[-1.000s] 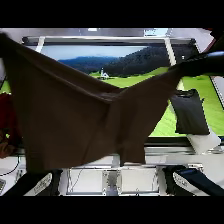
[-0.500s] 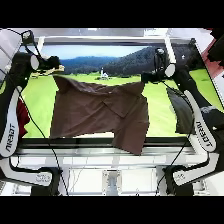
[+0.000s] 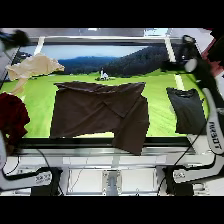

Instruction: Fold the shirts.

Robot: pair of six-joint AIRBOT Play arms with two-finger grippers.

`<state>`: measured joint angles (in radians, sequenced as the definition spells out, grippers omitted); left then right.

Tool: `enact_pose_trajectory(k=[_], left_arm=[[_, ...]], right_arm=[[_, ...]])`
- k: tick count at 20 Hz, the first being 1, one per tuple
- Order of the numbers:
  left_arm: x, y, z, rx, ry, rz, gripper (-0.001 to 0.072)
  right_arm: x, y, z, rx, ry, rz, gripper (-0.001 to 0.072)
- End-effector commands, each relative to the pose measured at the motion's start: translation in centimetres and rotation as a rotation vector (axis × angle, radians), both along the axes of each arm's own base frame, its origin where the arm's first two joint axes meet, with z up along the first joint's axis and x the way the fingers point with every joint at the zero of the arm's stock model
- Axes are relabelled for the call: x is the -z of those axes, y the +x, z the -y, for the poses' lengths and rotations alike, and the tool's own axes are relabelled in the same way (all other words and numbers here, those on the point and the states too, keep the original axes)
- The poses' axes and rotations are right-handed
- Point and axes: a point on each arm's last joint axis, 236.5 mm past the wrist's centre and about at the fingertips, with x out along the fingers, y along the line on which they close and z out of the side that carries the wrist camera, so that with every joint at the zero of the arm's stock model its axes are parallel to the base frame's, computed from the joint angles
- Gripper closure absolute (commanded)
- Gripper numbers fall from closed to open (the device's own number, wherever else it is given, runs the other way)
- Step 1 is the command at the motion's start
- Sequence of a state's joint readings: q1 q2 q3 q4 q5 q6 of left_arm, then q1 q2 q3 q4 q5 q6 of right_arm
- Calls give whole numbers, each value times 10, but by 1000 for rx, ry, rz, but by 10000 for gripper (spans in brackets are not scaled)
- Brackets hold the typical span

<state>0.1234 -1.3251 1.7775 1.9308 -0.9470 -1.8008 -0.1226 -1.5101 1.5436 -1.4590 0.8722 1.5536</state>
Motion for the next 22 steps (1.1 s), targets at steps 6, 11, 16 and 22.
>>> enact_pose_trajectory(k=[6, 11, 16, 22], left_arm=[[160, -238, -58, -360, -209, -348, 171], [295, -282, 25, -306, -616, -597, 171], [295, -260, 62, -167, -736, -548, 171], [294, -260, 63, -163, -741, -546, 171]], right_arm=[[72, -172, -9, -53, 307, -352, 165], [145, -232, -92, -56, 689, -491, 165], [170, -231, -93, 11, 705, -447, 166], [202, -239, -131, -71, 713, -552, 167]])
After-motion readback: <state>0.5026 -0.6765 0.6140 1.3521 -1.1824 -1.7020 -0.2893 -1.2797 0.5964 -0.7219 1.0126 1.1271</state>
